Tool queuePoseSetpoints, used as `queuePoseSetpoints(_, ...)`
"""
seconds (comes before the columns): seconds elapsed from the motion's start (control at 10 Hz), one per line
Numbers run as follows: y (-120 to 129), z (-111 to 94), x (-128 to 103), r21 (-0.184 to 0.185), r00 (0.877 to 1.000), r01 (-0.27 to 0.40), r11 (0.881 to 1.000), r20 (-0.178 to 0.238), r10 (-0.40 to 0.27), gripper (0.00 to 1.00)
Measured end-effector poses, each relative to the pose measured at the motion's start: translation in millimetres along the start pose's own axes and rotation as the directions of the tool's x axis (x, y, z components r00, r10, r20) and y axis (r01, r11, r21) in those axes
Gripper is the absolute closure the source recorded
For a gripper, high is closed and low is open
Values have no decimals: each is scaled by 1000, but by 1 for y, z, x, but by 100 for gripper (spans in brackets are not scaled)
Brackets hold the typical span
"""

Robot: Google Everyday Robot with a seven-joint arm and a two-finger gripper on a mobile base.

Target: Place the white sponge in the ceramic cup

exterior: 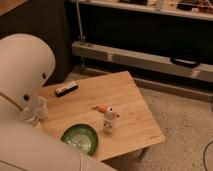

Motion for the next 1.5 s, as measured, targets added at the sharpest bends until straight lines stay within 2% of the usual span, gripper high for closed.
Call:
queuePoseSetpoints(0.4,-1,8,-1,-5,999,-38,999,13,38,96)
queuePoseSetpoints(0.6,-4,4,-3,6,999,-32,999,29,32,100)
queuePoseSetpoints(0.7,0,-4,-2,19,998,-17,1000,57,16,100)
queuePoseSetpoints(0.9,13,-36,1,55,994,19,998,111,-25,100)
queuePoseSetpoints(1.1,30,-89,1,89,984,59,994,162,-73,100)
queuePoseSetpoints(1.3,41,-138,-11,96,977,100,990,177,-116,100)
queuePoseSetpoints(1.5,38,-183,-41,84,976,129,988,166,-141,100)
